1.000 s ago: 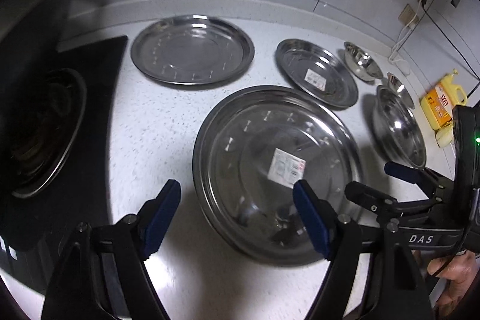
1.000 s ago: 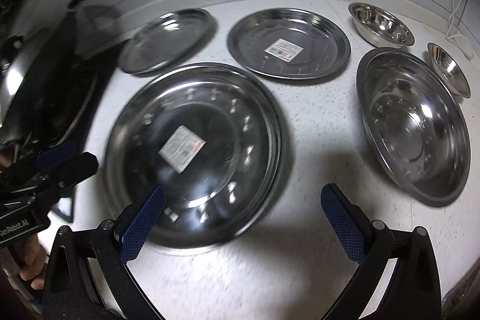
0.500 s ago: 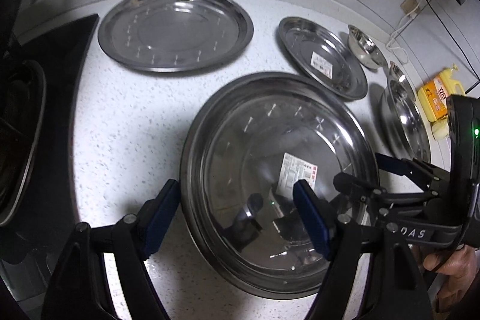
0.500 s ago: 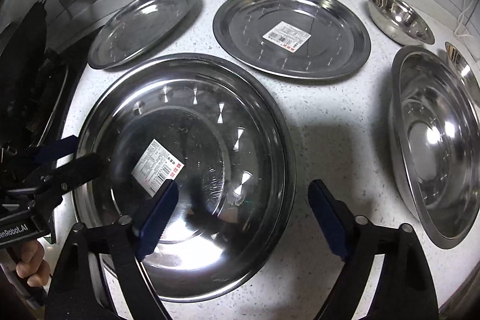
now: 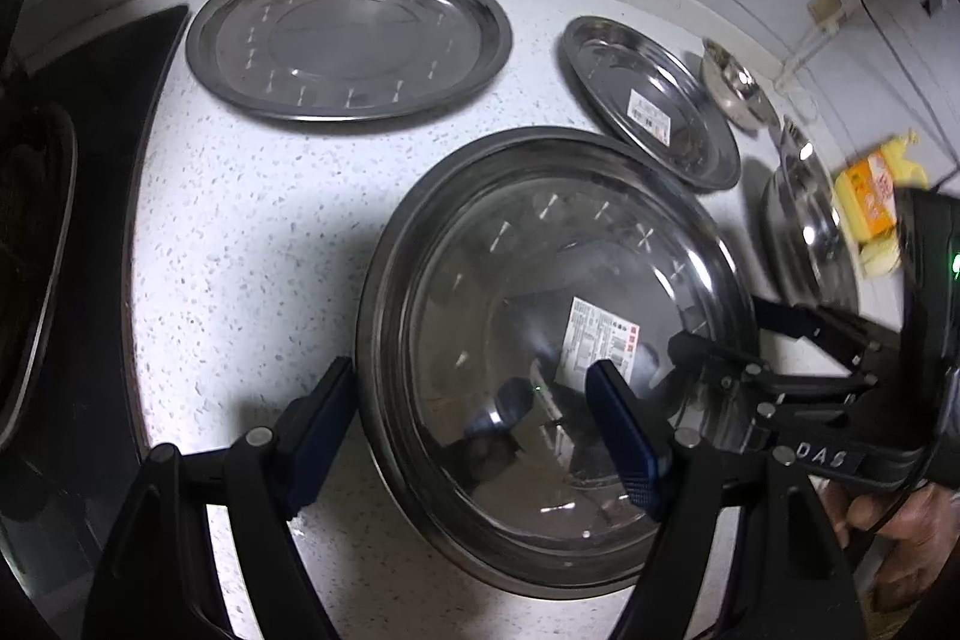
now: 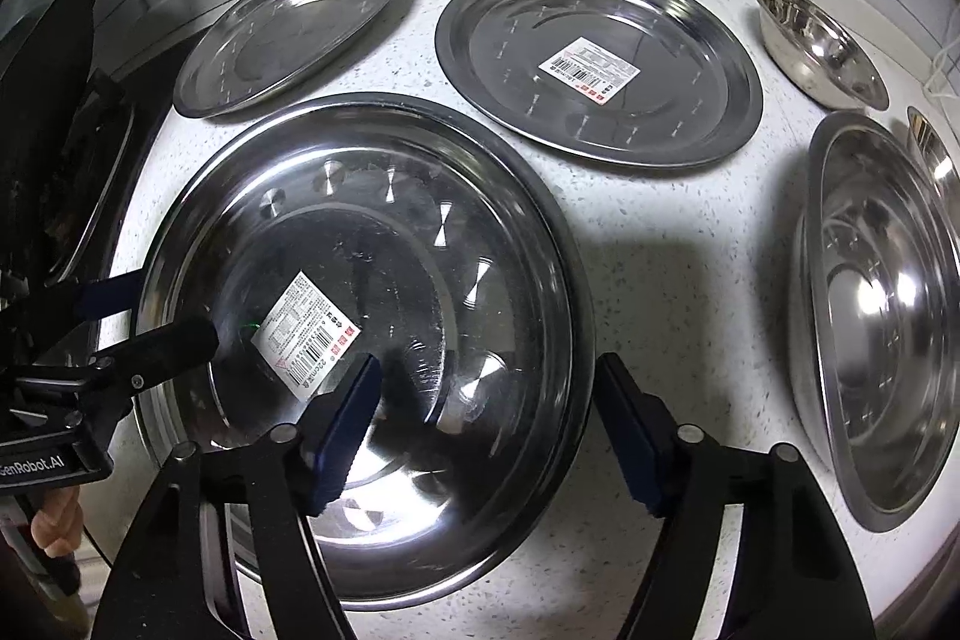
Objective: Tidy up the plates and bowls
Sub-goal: 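Close the left tool on the plate rim while the right tool grips the rim too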
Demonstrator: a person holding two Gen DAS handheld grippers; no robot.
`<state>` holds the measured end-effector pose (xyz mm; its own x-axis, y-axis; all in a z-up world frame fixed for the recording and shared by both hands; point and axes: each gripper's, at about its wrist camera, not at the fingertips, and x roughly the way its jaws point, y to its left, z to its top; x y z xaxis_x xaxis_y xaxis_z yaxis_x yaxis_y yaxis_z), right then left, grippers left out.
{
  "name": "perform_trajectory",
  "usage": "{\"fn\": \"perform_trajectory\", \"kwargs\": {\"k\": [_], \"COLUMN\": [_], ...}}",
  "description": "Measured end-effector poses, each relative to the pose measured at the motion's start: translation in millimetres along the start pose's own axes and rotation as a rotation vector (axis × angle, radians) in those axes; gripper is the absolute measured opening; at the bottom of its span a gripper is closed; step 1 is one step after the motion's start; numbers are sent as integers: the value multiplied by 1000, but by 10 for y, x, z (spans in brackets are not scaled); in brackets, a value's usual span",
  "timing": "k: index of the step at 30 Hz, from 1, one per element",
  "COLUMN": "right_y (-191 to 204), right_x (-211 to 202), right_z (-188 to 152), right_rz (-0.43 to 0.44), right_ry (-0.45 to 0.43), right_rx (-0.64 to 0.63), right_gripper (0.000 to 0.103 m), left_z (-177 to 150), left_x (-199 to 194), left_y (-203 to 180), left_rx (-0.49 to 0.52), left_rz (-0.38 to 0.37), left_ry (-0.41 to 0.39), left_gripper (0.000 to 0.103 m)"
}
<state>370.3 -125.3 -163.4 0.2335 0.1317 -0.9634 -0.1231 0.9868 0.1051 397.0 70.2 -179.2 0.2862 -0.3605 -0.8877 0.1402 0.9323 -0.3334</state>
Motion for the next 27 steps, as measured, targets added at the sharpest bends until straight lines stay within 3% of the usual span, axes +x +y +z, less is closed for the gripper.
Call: {"fn": "perform_trajectory", "kwargs": {"k": [7,10,14,17,20,23,27], "right_y": [-46,-106,-185,-226,-277,-283,-291], "right_x": [-6,-48,-75,-77,-89,-92,-96], "right_z": [-4,-35,-30,-32,-43,-42,-44], "right_rz": [12,12,8,-3,-3,-3,4], "right_ry": [2,-3,-3,-6,-11,-16,-20], "right_rx": [-2,-5,3,1,1,-5,4], "right_gripper": [63,50,29,19,16,15,14], "left_z": [28,32,26,14,15,8,-7], "left_x": [-47,-50,-54,-62,-58,-57,-72], "left_y": [186,174,156,224,261,325,363], "left_rx": [-82,-73,-58,-70,-58,-71,-88], "left_rz": [-118,-109,-68,-42,-17,-11,-29], "left_ry": [20,25,16,7,13,17,22], "left_gripper": [75,73,49,27,15,7,7]}}
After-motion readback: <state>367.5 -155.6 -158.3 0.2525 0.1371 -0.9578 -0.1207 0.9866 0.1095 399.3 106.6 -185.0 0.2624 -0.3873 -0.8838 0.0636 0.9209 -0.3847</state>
